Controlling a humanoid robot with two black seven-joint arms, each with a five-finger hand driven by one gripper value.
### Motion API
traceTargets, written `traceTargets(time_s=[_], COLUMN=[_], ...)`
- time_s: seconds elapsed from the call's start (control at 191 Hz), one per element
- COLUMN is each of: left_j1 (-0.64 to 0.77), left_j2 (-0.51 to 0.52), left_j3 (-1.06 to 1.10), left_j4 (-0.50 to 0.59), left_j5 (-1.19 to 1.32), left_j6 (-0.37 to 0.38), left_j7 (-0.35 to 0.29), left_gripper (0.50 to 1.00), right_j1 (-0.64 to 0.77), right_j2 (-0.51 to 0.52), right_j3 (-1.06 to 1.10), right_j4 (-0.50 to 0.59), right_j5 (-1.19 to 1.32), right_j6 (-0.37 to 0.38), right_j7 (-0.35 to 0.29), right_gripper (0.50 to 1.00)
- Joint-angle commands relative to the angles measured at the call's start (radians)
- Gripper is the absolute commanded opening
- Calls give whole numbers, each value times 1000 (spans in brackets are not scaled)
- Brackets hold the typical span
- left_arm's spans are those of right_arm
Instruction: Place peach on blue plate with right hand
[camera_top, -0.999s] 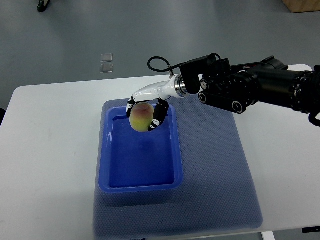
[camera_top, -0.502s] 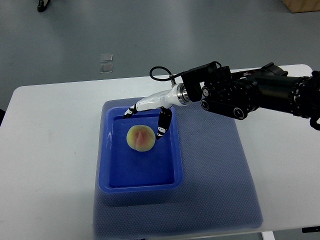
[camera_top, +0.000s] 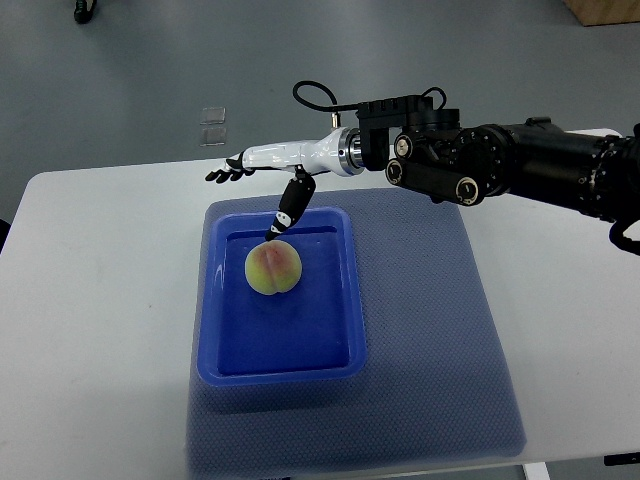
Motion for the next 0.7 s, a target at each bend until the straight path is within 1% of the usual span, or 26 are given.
traceTargets(time_s=[0.0,0.058,0.11,0.115,0.162,0.167,0.209,0.215,0.345,0.398,0.403,0.413,0.576,0.628,0.675,0.68,0.696], left_j1=[0,0,0,0,0,0,0,0,0,0,0,0,0,0,0,0,0], left_j2=[0,0,0,0,0,0,0,0,0,0,0,0,0,0,0,0,0], left_j3=[-1,-1,-1,-1,-1,-1,-1,-3,-3,-3,-3,-3,-3,-3,-3,-3,-3], left_j4=[-2,-4,-4,-4,-4,-4,-4,-4,-4,-4,-4,-4,-4,-4,-4,-4,-4], left_j5=[0,0,0,0,0,0,0,0,0,0,0,0,0,0,0,0,0], left_j6=[0,0,0,0,0,0,0,0,0,0,0,0,0,0,0,0,0], left_j7=[0,-1,-1,0,0,0,0,0,0,0,0,0,0,-1,-1,-1,-1], left_gripper=[1000,1000,1000,1000,1000,1000,1000,1000,1000,1000,1000,1000,1000,1000,1000,1000,1000], right_j1=[-48,-91,-91,-127,-128,-162,-163,-199,-296,-296,-337,-347,-454,-488,-488,-515,-522], right_j2=[-61,-102,-102,-143,-144,-181,-182,-214,-269,-269,-283,-288,-298,-297,-297,-297,-297], right_j3=[106,168,168,230,231,282,283,331,467,467,523,534,692,738,738,778,787], right_j4=[-4,-6,-6,-12,-12,-18,-18,-20,-20,-20,-20,-20,-20,-20,-20,-20,-20], right_j5=[130,184,184,225,225,254,255,276,334,334,356,360,388,390,390,390,390], right_j6=[-17,-29,-29,-61,-61,-101,-101,-137,-198,-198,-219,-225,-316,-330,-330,-333,-333], right_j7=[-56,-90,-90,-122,-122,-147,-147,-159,-174,-174,-180,-181,-182,-182,-182,-182,-182], right_gripper=[928,928,928,928,928,926,926,926,928,928,926,928,928,928,928,928,928])
